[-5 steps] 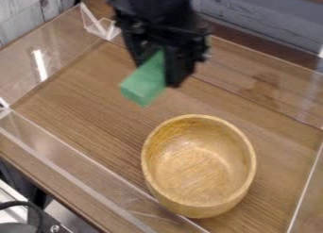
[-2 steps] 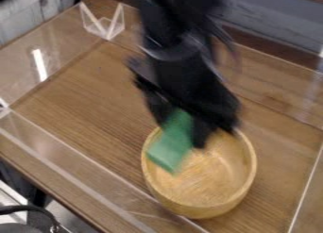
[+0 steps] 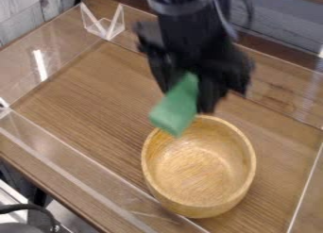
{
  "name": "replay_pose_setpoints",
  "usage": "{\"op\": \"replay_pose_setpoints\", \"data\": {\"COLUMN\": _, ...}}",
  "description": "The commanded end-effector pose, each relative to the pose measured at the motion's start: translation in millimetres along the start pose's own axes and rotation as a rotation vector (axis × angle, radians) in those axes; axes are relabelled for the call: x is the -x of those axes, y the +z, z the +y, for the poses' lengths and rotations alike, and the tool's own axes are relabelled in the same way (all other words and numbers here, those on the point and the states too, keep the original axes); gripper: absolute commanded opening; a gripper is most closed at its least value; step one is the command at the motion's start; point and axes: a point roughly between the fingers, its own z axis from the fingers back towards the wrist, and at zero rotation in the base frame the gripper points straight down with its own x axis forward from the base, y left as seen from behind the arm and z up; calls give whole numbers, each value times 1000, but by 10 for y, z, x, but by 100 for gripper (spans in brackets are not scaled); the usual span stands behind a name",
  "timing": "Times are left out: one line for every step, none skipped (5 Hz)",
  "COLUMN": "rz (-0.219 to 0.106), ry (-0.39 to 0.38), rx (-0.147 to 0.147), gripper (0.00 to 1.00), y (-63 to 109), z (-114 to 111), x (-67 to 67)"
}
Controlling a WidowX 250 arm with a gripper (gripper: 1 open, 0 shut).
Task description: Remove the green block from inside the brown bowl and put it on the table
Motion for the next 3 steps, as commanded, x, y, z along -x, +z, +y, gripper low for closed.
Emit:
{"op": "replay_pose_setpoints", "data": {"rz": -71, "ry": 41, "rx": -15, "gripper": 0, "y": 224, "z": 418, "x": -199}}
{"op": "replay_pose_setpoints", "data": {"rz": -65, "ry": 51, "rx": -27, "gripper": 0, "y": 106, "z": 751, "x": -94}}
{"op": "replay_pose_setpoints", "data": {"rz": -69, "ry": 40, "rx": -27, "gripper": 0, "y": -93, "z": 780, "x": 23}}
